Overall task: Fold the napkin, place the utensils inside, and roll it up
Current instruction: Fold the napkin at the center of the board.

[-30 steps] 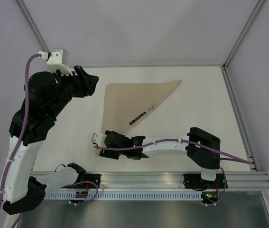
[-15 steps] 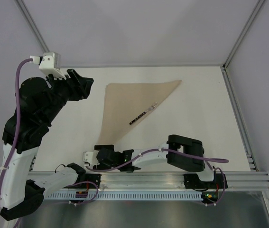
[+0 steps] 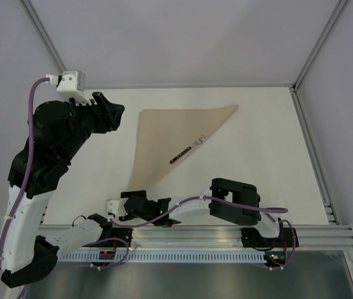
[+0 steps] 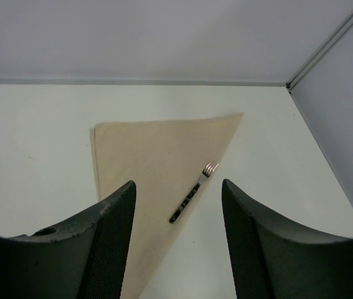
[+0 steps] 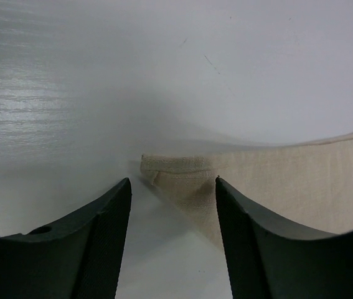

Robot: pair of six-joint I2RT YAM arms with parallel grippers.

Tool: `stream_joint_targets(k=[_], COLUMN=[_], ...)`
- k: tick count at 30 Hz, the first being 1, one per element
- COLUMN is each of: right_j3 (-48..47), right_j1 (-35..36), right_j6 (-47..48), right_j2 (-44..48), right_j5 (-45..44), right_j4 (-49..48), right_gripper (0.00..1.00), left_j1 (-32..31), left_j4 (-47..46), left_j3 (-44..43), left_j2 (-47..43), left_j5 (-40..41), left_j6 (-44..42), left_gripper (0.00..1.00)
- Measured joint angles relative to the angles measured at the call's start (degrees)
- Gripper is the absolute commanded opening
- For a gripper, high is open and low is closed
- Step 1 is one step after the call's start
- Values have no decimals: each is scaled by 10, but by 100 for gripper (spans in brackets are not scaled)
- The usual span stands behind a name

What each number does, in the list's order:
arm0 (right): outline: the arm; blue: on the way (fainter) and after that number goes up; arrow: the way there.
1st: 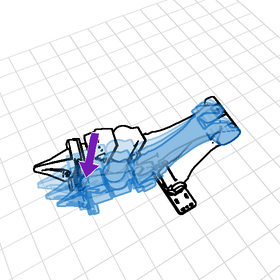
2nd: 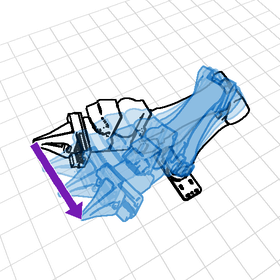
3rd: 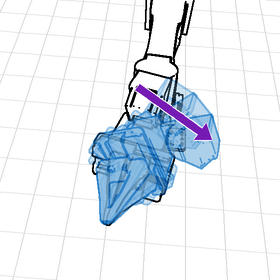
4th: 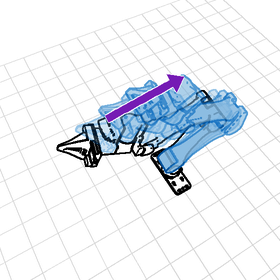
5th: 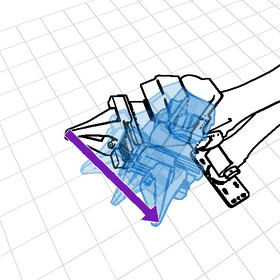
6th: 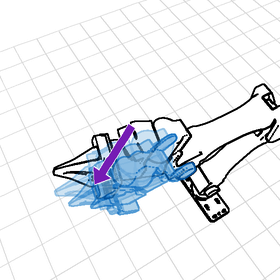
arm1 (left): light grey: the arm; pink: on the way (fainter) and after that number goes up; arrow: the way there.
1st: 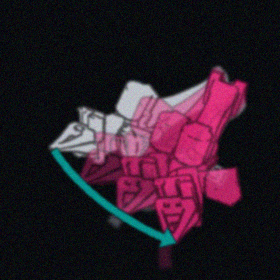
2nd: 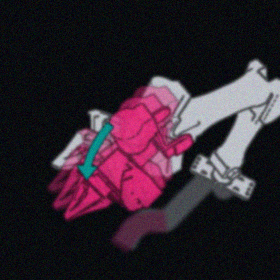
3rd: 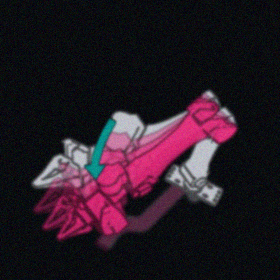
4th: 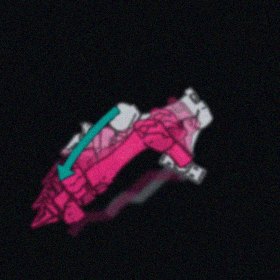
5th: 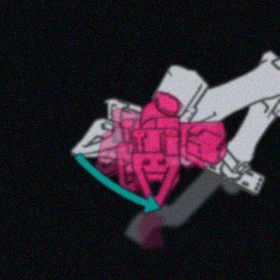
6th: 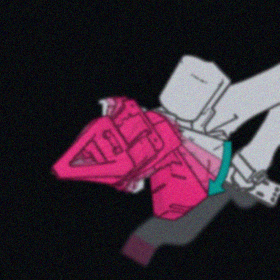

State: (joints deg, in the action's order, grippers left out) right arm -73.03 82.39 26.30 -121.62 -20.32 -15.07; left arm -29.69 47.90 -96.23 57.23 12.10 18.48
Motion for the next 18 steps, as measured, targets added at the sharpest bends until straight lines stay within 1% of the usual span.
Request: stream_joint_targets(k=[3,4,6,7,8,10,12,14,16,18], right_j3=[0,0,0,0,0,0,0,0,-1,-3], right_j1=[0,0,0,0,0,0,0,0,0,0], right_j6=[5,7,11,10,11,13,12,12,12,11], right_j2=[-2,-2,-2,-2,-3,-3,-3,-3,-3,-3], right_j5=[-5,-6,-9,-10,-12,-12,-12,-13,-14,-16], right_j4=[-7,-10,-14,-15,-17,-18,-17,-17,-16,-14], right_gripper=[54,48,43,30,30,25,24,20,18,18], left_j1=[0,0,0,0,0,0,0,0,0,0], left_j4=[0,0,0,0,0,0,0,0,0,0], left_j3=[3,4,7,8,10,11,13,16,17,17], left_j2=[0,0,0,0,0,1,1,2,2,4], left_j5=[0,0,0,0,0,0,0,0,0,0], left_j6=[0,0,0,0,0,0,0,0,0,0], left_gripper=[62,62,62,61,61,61,61,61,61,61])
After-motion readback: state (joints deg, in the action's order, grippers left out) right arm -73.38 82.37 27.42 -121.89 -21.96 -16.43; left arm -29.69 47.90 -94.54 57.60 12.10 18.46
